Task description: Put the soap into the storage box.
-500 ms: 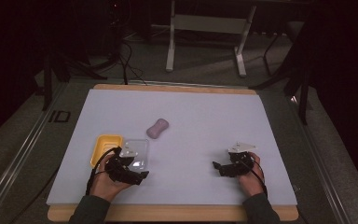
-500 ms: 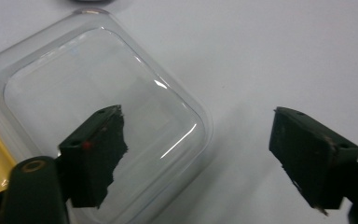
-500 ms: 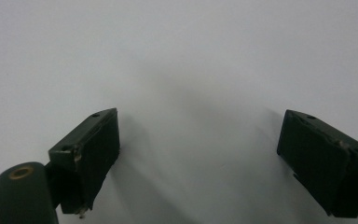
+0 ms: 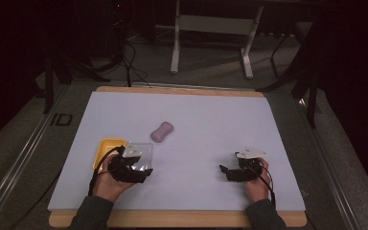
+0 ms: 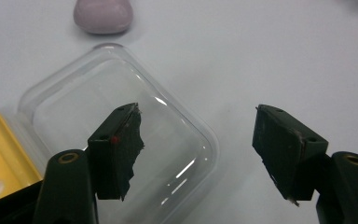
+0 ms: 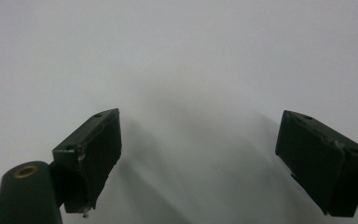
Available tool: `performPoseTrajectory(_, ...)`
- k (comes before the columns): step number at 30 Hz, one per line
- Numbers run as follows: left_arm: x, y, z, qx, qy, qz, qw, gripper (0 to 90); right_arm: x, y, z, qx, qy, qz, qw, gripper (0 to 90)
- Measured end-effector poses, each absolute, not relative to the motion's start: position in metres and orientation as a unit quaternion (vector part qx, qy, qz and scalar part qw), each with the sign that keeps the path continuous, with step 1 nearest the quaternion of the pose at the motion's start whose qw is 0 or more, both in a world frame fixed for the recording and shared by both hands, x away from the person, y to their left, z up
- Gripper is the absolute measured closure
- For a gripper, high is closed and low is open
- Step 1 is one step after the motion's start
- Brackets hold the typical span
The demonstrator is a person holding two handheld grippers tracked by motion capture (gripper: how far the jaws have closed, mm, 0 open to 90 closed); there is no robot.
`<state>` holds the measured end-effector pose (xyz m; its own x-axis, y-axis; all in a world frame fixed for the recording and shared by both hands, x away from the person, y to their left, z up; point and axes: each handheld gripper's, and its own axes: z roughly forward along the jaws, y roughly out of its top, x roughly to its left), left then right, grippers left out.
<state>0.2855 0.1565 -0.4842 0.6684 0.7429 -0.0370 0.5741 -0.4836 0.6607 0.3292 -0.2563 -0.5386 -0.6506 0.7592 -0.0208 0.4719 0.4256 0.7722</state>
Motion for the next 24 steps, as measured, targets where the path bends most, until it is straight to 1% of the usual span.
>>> performPoseTrajectory(2, 0.287, 0.157, -0.483, 0.851, 0.388, 0.13, 0.329, 33.1, 0.328, -0.257, -0.538, 0.371, 0.821, 0.389, 0.19, 14.2)
performPoseTrajectory(4, 0.289, 0.158, -0.482, 0.851, 0.389, 0.131, 0.329, 35.0, 0.327, -0.257, -0.538, 0.368, 0.82, 0.393, 0.194, 14.3)
performPoseTrajectory(8, 0.289, 0.16, -0.478, 0.845, 0.389, 0.152, 0.333, 38.0, 0.324, -0.257, -0.538, 0.362, 0.819, 0.397, 0.203, 14.3)
performPoseTrajectory(15, 0.295, 0.161, -0.471, 0.843, 0.392, 0.166, 0.329, 37.8, 0.323, -0.257, -0.537, 0.359, 0.818, 0.398, 0.208, 14.4)
performPoseTrajectory(17, 0.297, 0.163, -0.469, 0.843, 0.391, 0.169, 0.329, 40.3, 0.323, -0.257, -0.538, 0.359, 0.818, 0.398, 0.209, 14.8)
performPoseTrajectory(19, 0.299, 0.164, -0.467, 0.841, 0.393, 0.17, 0.331, 40.6, 0.323, -0.257, -0.537, 0.357, 0.819, 0.398, 0.21, 14.9)
performPoseTrajectory(24, 0.306, 0.165, -0.462, 0.842, 0.393, 0.173, 0.326, 39.8, 0.322, -0.256, -0.537, 0.355, 0.82, 0.397, 0.212, 14.9)
